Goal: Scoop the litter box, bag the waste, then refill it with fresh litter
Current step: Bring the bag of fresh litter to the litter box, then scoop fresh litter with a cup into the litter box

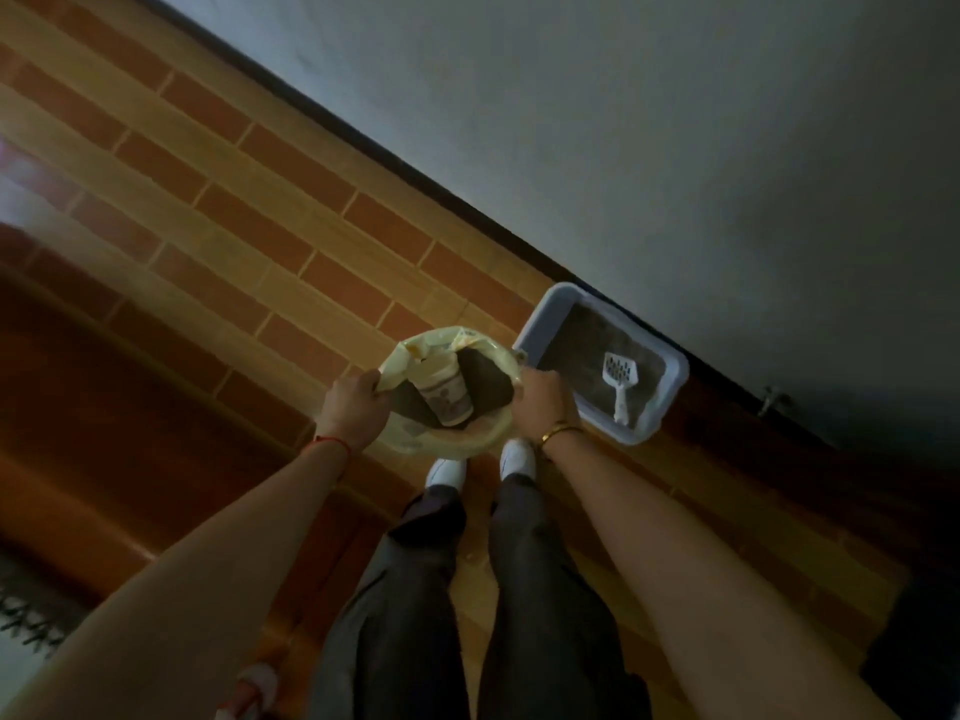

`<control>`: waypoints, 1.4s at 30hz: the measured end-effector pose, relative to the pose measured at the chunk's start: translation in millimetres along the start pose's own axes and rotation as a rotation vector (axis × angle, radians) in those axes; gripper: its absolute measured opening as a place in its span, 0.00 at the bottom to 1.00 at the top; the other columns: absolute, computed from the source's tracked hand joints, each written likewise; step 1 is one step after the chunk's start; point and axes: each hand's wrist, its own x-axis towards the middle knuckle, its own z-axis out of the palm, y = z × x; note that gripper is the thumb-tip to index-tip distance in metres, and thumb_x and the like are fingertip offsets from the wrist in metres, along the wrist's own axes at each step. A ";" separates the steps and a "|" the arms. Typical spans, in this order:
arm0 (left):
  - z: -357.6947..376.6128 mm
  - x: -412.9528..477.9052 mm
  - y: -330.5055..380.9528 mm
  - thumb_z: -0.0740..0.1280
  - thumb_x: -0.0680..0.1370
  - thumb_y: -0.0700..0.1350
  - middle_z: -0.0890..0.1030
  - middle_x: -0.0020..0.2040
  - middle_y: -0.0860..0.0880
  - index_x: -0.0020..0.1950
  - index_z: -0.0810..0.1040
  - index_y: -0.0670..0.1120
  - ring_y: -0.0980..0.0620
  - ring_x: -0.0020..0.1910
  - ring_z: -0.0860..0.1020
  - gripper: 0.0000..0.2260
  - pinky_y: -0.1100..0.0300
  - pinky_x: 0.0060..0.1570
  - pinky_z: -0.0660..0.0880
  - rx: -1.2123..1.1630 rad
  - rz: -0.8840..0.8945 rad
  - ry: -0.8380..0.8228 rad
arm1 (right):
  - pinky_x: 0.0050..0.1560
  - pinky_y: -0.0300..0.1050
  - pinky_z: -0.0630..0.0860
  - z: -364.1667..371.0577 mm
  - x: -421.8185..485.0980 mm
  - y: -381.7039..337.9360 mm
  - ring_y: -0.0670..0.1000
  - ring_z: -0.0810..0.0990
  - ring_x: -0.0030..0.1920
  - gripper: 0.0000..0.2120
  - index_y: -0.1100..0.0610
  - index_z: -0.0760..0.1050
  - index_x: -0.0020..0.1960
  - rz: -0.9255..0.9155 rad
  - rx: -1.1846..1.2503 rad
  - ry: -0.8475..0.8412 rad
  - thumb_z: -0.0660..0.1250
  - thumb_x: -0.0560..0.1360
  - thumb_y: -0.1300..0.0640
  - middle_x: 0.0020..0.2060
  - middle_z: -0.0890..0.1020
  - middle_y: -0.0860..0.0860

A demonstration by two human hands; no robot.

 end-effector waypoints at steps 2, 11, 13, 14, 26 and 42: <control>26.6 26.1 -9.2 0.61 0.78 0.41 0.80 0.42 0.39 0.56 0.79 0.38 0.40 0.40 0.76 0.12 0.54 0.38 0.72 -0.041 -0.031 0.045 | 0.41 0.48 0.73 12.2 38.8 6.8 0.62 0.80 0.50 0.08 0.65 0.75 0.51 -0.030 -0.065 -0.019 0.61 0.77 0.62 0.48 0.81 0.63; 143.8 146.7 -67.8 0.60 0.79 0.41 0.79 0.41 0.42 0.51 0.80 0.39 0.45 0.37 0.74 0.10 0.58 0.35 0.66 -0.151 -0.152 0.215 | 0.39 0.46 0.74 102.7 207.7 39.9 0.60 0.81 0.46 0.07 0.62 0.75 0.51 -0.222 -0.177 0.018 0.61 0.77 0.61 0.46 0.81 0.60; 165.6 170.3 -82.7 0.60 0.79 0.40 0.76 0.38 0.44 0.46 0.78 0.40 0.45 0.35 0.73 0.08 0.58 0.31 0.63 -0.141 -0.138 0.242 | 0.38 0.44 0.71 122.8 239.0 47.7 0.59 0.81 0.46 0.08 0.63 0.76 0.50 -0.257 -0.241 0.018 0.61 0.77 0.60 0.46 0.81 0.60; 176.4 182.0 -90.8 0.61 0.78 0.40 0.75 0.37 0.44 0.42 0.76 0.41 0.44 0.35 0.72 0.08 0.58 0.29 0.62 -0.136 -0.123 0.250 | 0.37 0.44 0.70 132.6 253.4 51.3 0.59 0.81 0.45 0.08 0.63 0.76 0.50 -0.278 -0.273 0.020 0.61 0.78 0.60 0.45 0.81 0.60; 269.9 258.9 -152.3 0.62 0.81 0.43 0.78 0.31 0.45 0.41 0.79 0.41 0.47 0.27 0.76 0.12 0.62 0.25 0.67 -0.119 0.107 0.317 | 0.26 0.38 0.62 215.3 354.4 99.0 0.52 0.74 0.34 0.11 0.60 0.74 0.41 -0.522 -0.395 0.164 0.59 0.79 0.58 0.34 0.75 0.55; 291.2 287.3 -176.4 0.58 0.75 0.58 0.77 0.26 0.47 0.40 0.83 0.42 0.52 0.21 0.73 0.22 0.58 0.19 0.69 -0.198 0.413 0.488 | 0.29 0.35 0.63 240.8 348.4 86.8 0.46 0.67 0.29 0.11 0.52 0.65 0.38 -1.035 -0.355 0.377 0.61 0.77 0.52 0.30 0.68 0.44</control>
